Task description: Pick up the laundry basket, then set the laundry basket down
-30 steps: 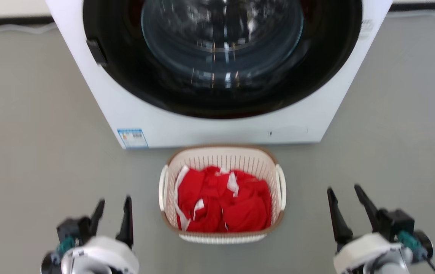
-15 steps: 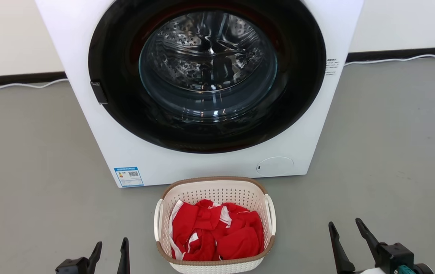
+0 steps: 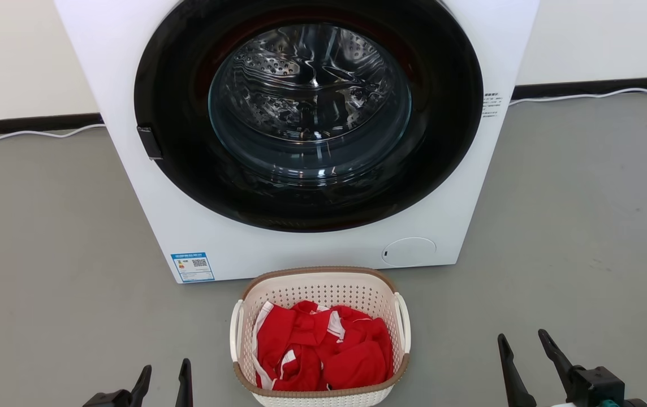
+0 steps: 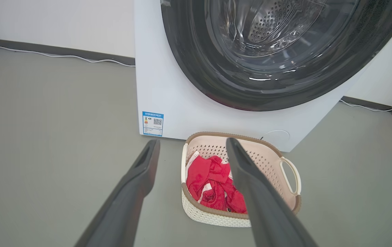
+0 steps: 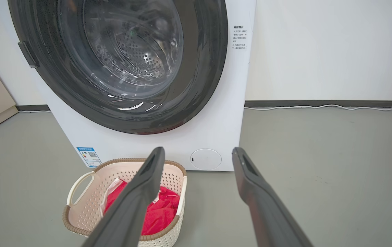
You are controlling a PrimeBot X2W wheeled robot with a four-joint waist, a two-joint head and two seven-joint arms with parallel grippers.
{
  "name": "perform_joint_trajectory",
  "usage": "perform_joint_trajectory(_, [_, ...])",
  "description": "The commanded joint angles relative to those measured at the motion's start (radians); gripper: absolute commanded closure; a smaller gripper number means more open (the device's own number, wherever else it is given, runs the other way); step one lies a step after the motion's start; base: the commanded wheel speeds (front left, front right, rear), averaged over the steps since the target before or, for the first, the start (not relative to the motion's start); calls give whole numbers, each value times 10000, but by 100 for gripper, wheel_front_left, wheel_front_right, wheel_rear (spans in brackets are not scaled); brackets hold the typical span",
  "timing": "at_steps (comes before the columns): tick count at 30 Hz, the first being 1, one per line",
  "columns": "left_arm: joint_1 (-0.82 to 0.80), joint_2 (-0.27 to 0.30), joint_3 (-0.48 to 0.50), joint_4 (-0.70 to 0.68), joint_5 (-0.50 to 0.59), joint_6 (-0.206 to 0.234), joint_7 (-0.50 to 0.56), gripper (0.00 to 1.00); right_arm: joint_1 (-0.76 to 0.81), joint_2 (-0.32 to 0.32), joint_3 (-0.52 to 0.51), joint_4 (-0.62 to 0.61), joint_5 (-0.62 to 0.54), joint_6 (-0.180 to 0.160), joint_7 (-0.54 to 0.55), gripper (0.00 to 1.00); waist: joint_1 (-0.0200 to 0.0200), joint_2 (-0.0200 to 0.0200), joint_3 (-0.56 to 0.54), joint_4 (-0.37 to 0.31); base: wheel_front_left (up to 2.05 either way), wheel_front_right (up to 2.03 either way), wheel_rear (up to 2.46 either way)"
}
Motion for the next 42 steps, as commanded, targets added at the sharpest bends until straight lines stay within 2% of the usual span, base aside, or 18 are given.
perform_joint_trajectory(1, [-134,105,353,-248,153,-53,-57,0,-74,-64,172,-281,-145,-11,-93,0,0,-1,12,1,0,0,0])
perform_joint_trajectory(33, [-45,13,927,-762,394,-133,-57,0,-116,-64,118,-686,-311,-11,-93,0,0,-1,38,-27,0,0,0])
perform_joint_trajectory(34, [91,-84,593,-467,342,-73,3,100,0,6,-62,-391,-275,0,2,100,0,-1,37,-25,0,0,0])
perform_joint_trajectory(39, [218,-197,615,-130,154,-72,80,100,129,105,-58,-41,-50,0,102,100,1,-1,41,-18,0,0,0])
perform_joint_trajectory(42, [195,-193,667,-187,-155,-74,179,100,108,101,-96,-79,318,0,193,100,14,-1,36,-9,0,0,0])
